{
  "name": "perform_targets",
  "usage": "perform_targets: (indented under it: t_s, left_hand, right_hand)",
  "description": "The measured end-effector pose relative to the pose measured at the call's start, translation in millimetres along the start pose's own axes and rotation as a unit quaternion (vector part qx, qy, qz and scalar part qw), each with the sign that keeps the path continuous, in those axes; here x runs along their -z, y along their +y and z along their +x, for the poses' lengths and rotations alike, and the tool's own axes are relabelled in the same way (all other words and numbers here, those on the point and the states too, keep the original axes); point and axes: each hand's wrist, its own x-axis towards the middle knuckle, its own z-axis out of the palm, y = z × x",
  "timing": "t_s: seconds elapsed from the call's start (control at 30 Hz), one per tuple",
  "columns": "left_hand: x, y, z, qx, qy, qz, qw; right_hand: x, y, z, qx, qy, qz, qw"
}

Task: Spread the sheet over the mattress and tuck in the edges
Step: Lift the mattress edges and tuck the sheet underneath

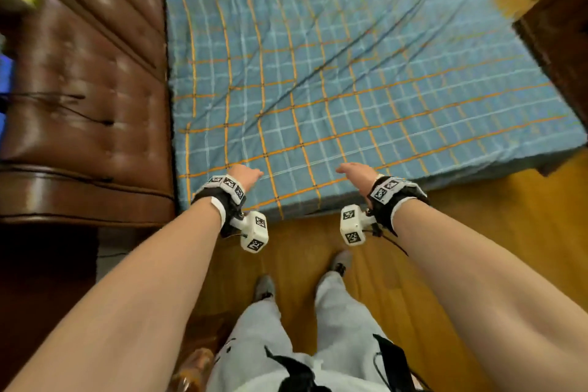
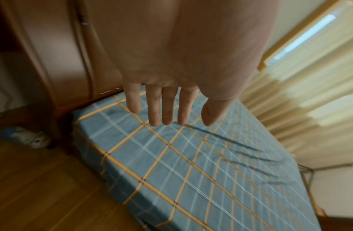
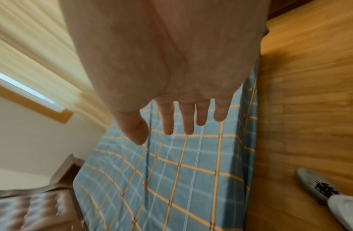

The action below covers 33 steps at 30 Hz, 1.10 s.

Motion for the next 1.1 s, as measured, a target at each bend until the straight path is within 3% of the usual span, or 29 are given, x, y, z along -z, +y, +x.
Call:
perform_targets:
  t_s: [0.1,0.23,0.47,0.8,1.1]
  left_hand:
    - [-19,60,-27,-0.082,-0.015,0.080,0.993]
    - [-68,141,-60,-0.181,-0.031,0.190,0.964]
    - [-213,274,-101,-0.288,-0.078,0.344,0.890]
    - [-425,456,-187,-0.414,-0.080,0.340,0.841]
    - [-591,607,-165,-0.429,-0.096,0.355,0.825]
  right_hand:
    - [52,26,-23,-0.001,0.028,0.018,0.999]
    - [129,74,-43,0.016,0.083,0.061,0.995]
    - [275,208,-56,0.010,0.151,0.055,0.987]
    - [499,359,-66,-0.009,0.196,-0.002,0.980]
    - [676,454,-13,-0.003,0.226,0.068,0.972]
